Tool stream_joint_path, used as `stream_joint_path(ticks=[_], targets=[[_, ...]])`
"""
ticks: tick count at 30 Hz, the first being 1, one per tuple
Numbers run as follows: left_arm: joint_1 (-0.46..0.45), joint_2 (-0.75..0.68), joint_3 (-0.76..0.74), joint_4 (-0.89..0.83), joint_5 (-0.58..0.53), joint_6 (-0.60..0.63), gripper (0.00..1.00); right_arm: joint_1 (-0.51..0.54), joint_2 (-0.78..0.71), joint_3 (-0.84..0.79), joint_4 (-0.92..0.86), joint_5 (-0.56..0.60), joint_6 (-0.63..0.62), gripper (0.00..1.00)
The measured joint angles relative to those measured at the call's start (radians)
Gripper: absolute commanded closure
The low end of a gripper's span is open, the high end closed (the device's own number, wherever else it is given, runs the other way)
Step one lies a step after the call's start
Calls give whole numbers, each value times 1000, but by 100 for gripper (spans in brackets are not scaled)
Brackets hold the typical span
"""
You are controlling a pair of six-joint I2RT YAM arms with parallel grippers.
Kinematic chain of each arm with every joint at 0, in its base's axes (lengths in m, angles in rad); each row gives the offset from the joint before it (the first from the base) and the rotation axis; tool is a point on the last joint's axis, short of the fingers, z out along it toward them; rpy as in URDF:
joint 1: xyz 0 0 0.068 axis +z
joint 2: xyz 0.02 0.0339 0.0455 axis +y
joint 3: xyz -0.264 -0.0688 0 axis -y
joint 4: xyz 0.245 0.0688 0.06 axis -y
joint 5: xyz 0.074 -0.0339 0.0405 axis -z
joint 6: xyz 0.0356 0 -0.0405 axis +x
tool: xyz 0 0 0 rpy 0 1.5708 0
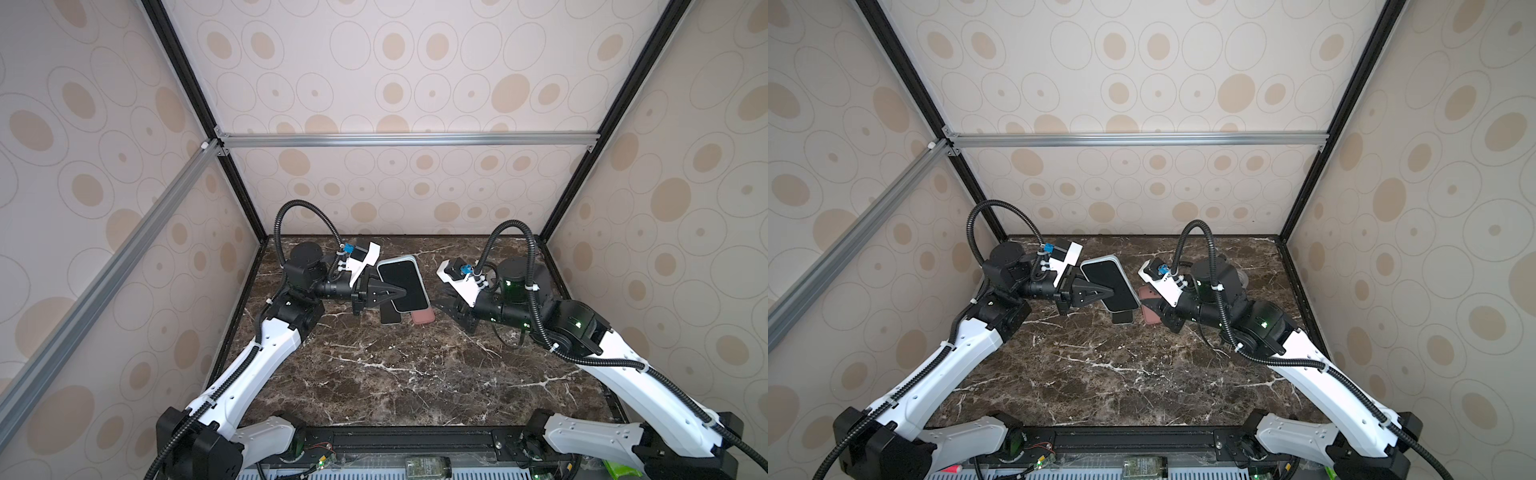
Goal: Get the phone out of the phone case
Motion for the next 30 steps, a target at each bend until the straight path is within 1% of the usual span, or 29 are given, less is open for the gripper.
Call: stream_joint_path(ticks=[30], targets=[[0,-2,0,0,-2,1,100,-4,-25,-21,7,-53,-19,63]])
